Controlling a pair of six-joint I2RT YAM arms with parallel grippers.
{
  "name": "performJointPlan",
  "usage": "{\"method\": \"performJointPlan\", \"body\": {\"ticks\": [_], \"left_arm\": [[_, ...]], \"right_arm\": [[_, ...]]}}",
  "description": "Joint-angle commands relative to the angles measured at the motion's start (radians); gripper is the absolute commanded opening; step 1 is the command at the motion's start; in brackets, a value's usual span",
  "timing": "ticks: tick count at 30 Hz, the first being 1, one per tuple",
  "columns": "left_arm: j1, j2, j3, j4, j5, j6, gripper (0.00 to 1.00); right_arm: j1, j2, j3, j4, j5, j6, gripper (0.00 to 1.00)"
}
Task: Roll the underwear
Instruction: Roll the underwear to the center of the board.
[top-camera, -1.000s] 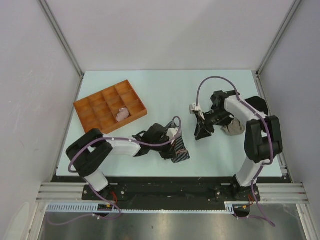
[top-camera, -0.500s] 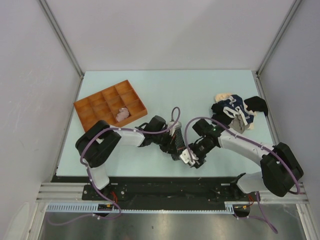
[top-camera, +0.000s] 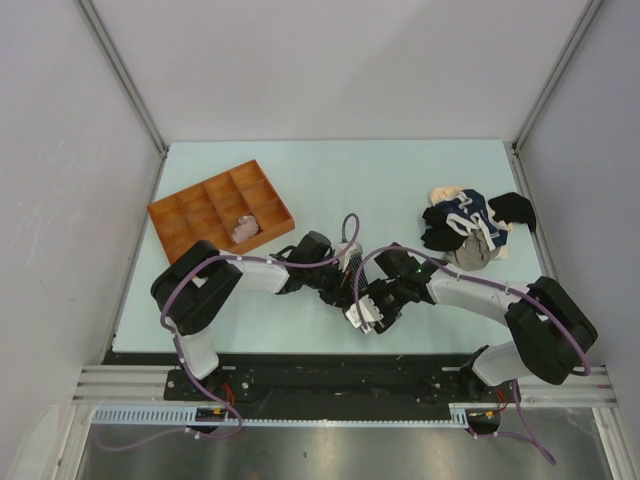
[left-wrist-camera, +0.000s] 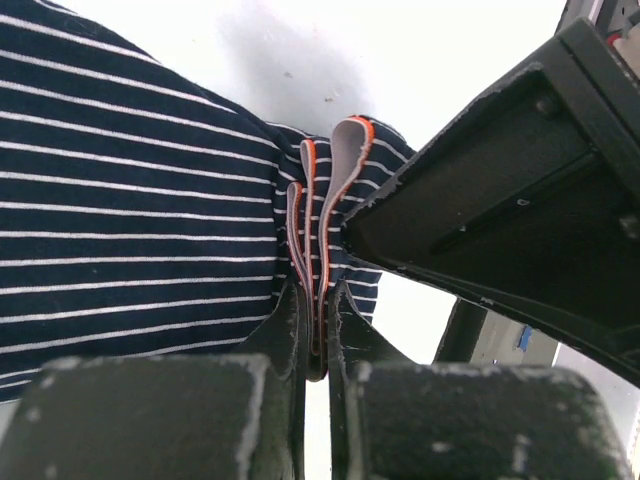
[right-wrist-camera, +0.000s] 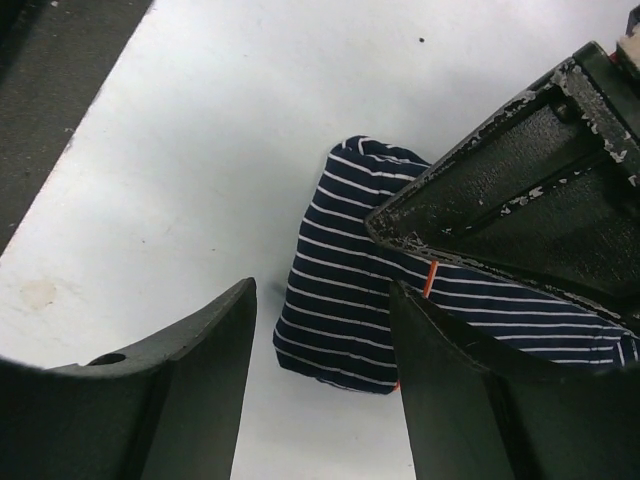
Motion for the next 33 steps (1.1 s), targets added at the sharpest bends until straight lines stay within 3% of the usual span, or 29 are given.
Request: {"method": "performJointPlan", "body": {"ticks": [1,4,8,14,21,26,29,33], "left_arm": [[0.018,0.015,-0.017,0.0,-0.104,0.016,0.01],[0.018,0.0,-0.022,0.011,-0.115,0.007,0.05],[0.023,-0.069,-0.063,0.066,-0.142,-0.023,0.28],[0.053,-0.246,-0.163,0.196,-0.184,-0.094,0.52],[0.089,-0.539,-0.321,0.221,-0.365,-0.037,0.59],[0.081,-0.796,-0.545,0.38,-0.385,0.018,0.6],[0.029,-0.96,-0.657,0.466,-0.379,0.082,0.61],[-0.158,-1.089,-0.729,0.49,-0.426,0.238,0.63]], "right_arm": [[0.006,0.0,-0.017,0.073,0.044,0.021,0.61],[0.009,0.027,-0.017,0.075,0.074,0.02,0.6],[0.019,0.085,-0.032,0.096,0.135,0.015,0.56],[0.029,0.129,-0.034,0.098,0.178,0.024,0.37],[0.017,0.116,0.008,0.015,0.095,0.063,0.25],[-0.033,0.139,0.143,-0.193,-0.086,0.13,0.22],[-0.06,0.205,0.25,-0.35,-0.167,0.159,0.23],[-0.076,0.306,0.357,-0.541,-0.25,0.187,0.22]]}}
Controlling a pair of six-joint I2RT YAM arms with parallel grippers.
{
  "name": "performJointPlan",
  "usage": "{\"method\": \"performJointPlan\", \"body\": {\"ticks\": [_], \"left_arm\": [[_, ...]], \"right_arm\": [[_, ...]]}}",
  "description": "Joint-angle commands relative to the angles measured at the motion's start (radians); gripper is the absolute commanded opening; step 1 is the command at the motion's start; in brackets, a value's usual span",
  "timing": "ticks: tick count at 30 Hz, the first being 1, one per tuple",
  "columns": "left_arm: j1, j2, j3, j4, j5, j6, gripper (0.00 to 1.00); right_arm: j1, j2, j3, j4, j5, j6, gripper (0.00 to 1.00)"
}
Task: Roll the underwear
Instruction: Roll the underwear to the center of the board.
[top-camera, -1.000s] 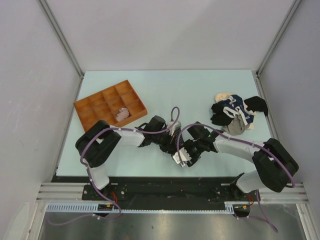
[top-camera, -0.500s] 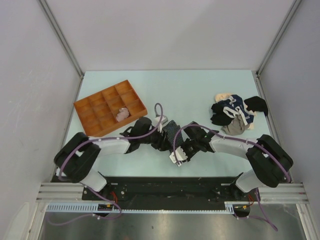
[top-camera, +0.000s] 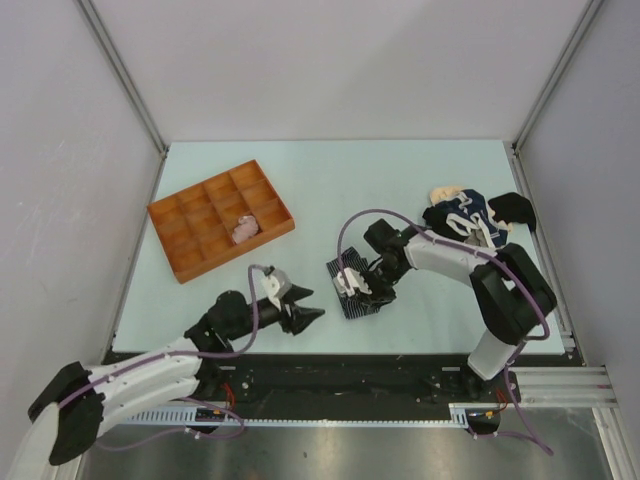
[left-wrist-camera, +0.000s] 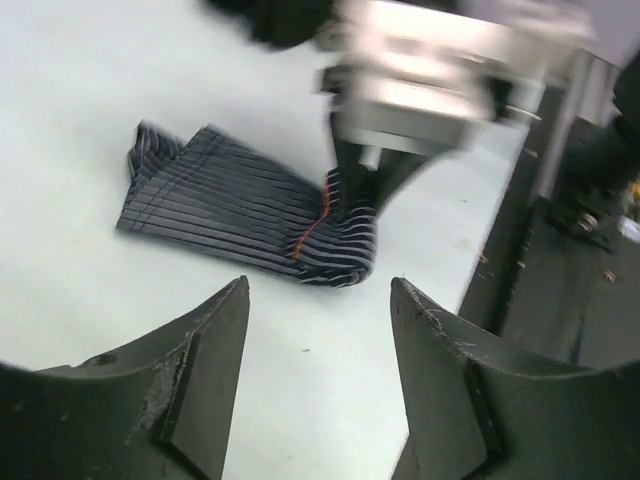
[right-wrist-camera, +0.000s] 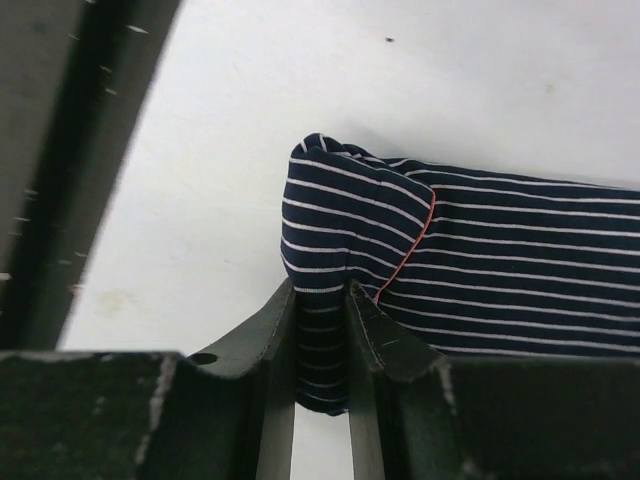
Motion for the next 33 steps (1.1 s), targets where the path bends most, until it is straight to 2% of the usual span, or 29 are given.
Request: {"method": "performJointPlan", "body": {"ticks": [1,4,10,15,22,33], "left_arm": [[-0.178,-0.107,-0.057,0.106,-0.076,0.217,0.64],[-0.256,-0.095,-0.037,0.066,-0.08,0.297,0.65],[-0.373,0.108,0.086,-0.052,-0.107,0.42,0.66],[-0.413,0.32,0.181,-0.089,-0.156,0.476,0.66],[-0.423,0.529,0.317,-0.081,-0.169,0.506,0.66],[-0.423,0.685,0.407,-0.101,-0.155,0.501,0.58]], "right_arm": [[-0.011,0.095,0.112,-0.298,-0.145,0.063,0.22],[-0.022,0.163,0.155,-0.397,-0.194,0.051,0.22],[-0.057,0.342,0.282,-0.615,-0.282,-0.029,0.22],[-0.093,0.373,0.293,-0.575,-0.265,0.017,0.23],[-0.096,0.396,0.293,-0.527,-0.242,0.072,0.23],[-0.111,0.408,0.293,-0.521,-0.242,0.074,0.25]]}}
